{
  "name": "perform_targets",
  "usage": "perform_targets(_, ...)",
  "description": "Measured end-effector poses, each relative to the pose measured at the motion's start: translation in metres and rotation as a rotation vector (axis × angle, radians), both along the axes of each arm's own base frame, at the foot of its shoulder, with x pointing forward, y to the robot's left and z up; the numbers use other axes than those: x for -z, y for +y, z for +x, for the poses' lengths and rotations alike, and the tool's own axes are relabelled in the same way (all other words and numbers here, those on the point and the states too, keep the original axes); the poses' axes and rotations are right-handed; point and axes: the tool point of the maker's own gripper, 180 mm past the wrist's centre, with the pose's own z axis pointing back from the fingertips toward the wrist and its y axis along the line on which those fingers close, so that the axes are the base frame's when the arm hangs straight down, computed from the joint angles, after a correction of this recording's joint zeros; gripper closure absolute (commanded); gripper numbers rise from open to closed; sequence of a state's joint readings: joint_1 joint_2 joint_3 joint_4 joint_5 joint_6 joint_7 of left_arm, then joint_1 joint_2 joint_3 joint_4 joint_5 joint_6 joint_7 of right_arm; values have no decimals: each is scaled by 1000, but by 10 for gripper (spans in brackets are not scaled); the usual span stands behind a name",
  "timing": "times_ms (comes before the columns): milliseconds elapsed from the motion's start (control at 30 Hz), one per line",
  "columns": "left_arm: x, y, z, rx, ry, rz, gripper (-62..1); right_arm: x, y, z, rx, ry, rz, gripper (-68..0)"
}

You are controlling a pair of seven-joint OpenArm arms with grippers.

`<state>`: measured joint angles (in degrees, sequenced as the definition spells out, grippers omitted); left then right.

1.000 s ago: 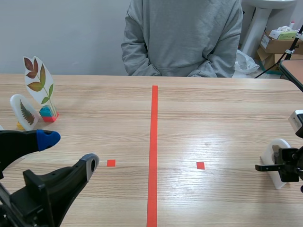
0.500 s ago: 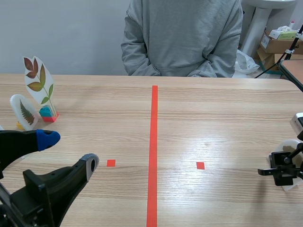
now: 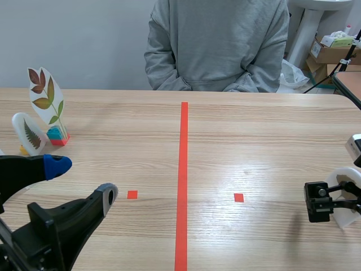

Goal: Do the leaf sorting experiment

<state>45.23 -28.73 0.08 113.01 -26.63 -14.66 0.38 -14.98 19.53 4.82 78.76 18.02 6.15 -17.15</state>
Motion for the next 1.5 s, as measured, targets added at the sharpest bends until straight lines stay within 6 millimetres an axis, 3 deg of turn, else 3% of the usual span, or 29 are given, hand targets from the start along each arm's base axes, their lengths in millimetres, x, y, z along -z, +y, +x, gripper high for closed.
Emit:
perform_targets(200, 0, 0, 0, 0, 0, 0, -542, -5, 3, -1, 3, 18, 8, -654)
perform_targets(433, 0, 0, 0, 0, 0, 1, -542, -65, 6, 12, -77, -112, -49, -654)
perform_targets(633, 0, 0, 0, 0, 0, 0, -542, -92, 42, 8, -334, -134, -73, -655)
perform_targets(967, 0, 0, 0, 0, 0, 0, -542, -136, 101, 5, -549, -256, 133, -655)
perform_targets(1200, -1, 0, 1, 0, -6, 0, -542, -148, 138, -17, -775, -264, 261, -655)
perform_targets(1367, -1, 0, 1, 0, -6, 0, -542, -148, 135, -22, -795, -252, 254, -655)
perform_targets(1500, -1, 0, 1, 0, -6, 1, -542, -134, 135, -39, -787, -202, 288, -655)
